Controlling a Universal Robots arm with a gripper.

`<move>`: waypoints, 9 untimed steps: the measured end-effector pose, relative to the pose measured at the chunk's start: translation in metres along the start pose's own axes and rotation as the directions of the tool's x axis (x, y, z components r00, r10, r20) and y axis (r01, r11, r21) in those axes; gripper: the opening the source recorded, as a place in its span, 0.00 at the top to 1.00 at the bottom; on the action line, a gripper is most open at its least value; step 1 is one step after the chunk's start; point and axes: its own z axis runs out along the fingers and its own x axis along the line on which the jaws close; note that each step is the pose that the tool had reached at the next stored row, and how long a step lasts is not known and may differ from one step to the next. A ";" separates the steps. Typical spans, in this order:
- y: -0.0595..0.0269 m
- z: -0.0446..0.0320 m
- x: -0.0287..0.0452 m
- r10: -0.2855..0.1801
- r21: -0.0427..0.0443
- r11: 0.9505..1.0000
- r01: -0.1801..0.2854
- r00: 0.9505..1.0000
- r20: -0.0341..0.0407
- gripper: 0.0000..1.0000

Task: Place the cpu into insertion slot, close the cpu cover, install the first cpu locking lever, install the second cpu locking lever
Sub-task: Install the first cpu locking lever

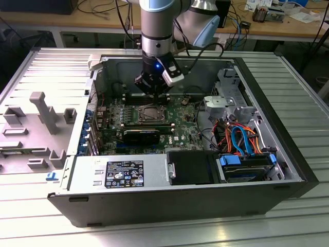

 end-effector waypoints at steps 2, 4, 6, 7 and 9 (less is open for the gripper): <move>0.0000 0.0007 -0.0003 0.000 0.000 1.000 0.000 1.000 0.000 0.89; 0.0001 0.0017 -0.0004 -0.001 0.000 1.000 0.001 1.000 0.000 0.89; 0.0001 0.0026 -0.0005 -0.001 0.000 1.000 0.001 1.000 0.000 0.89; 0.0001 0.0035 -0.0006 -0.001 0.000 1.000 0.001 1.000 0.000 0.89; 0.0001 0.0043 -0.0007 -0.001 0.000 1.000 0.001 1.000 0.000 0.89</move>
